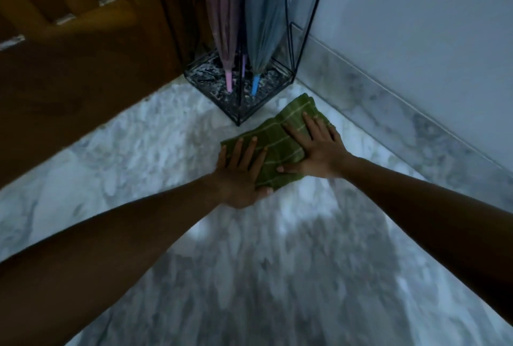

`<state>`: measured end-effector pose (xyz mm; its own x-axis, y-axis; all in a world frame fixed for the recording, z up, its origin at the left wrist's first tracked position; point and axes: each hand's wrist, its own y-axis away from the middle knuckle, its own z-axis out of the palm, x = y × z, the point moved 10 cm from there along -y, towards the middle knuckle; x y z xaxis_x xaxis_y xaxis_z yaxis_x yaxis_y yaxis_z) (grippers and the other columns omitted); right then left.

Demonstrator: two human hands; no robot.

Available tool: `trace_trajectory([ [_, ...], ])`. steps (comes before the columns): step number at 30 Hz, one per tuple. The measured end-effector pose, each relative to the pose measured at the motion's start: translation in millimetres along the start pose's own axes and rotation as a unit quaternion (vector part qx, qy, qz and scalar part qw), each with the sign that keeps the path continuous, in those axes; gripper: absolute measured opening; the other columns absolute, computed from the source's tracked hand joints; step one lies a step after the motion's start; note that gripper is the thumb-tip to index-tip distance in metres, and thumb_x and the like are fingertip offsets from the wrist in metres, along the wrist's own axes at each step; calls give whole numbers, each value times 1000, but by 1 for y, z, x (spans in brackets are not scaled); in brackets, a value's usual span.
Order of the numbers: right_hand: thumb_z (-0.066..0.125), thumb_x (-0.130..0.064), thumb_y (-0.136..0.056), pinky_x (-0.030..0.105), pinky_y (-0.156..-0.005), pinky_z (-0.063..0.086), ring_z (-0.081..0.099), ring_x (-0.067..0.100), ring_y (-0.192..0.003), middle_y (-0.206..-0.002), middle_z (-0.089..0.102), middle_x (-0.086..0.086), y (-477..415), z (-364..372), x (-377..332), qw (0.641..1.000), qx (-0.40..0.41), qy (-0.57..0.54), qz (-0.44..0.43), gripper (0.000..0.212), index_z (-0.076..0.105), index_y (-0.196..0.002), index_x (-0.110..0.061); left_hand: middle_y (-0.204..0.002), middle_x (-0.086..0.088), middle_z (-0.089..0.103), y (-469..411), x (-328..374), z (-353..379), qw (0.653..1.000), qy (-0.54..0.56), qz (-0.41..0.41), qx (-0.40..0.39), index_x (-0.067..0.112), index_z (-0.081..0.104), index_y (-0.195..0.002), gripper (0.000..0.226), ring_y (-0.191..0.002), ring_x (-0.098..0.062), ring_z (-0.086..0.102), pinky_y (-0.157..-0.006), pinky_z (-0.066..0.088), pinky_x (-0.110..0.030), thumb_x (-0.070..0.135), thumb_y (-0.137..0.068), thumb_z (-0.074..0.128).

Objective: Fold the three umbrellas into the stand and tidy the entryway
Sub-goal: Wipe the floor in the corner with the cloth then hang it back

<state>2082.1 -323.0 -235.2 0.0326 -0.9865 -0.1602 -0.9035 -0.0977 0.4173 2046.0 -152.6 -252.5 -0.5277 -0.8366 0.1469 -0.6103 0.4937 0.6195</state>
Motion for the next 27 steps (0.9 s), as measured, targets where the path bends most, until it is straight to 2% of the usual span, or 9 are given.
trace_trajectory([
  [5, 43, -95, -70, 51, -122, -6, -17, 26, -155, -169, -16, 5, -21, -13, 23, 998, 53, -19, 40, 102, -7, -152, -60, -158, -6, -41, -32, -1, -29, 1000, 10, -19, 23, 26, -26, -154, 91, -146, -33, -36, -119, -16, -58, 74, -94, 22],
  [13, 33, -96, -73, 49, -124, -4, -14, 26, -156, -169, -16, 5, -15, -4, 34, 996, 43, -27, 66, 98, -6, -154, -56, -160, -8, -36, -37, 5, -31, 999, -1, -24, 39, 24, -23, -155, 87, -148, -35, -32, -119, -13, -59, 71, -96, 20],
  [21, 35, -98, -69, 50, -124, -5, -17, 25, -155, -168, -21, 4, 57, 21, 66, 993, 13, -39, 114, 105, -12, -153, -57, -157, -9, -41, -20, 65, 2, 998, -36, 42, 20, 24, -28, -154, 88, -144, -35, -39, -117, -19, -59, 70, -97, 21],
  [27, 22, -101, -67, 54, -123, -2, -17, 31, -154, -167, -23, 11, 132, 53, 58, 995, 19, -4, 100, 108, -22, -152, -51, -159, -10, -38, 23, 105, 36, 987, -97, 125, 36, 20, -25, -154, 89, -145, -36, -35, -118, -17, -60, 69, -97, 21],
])
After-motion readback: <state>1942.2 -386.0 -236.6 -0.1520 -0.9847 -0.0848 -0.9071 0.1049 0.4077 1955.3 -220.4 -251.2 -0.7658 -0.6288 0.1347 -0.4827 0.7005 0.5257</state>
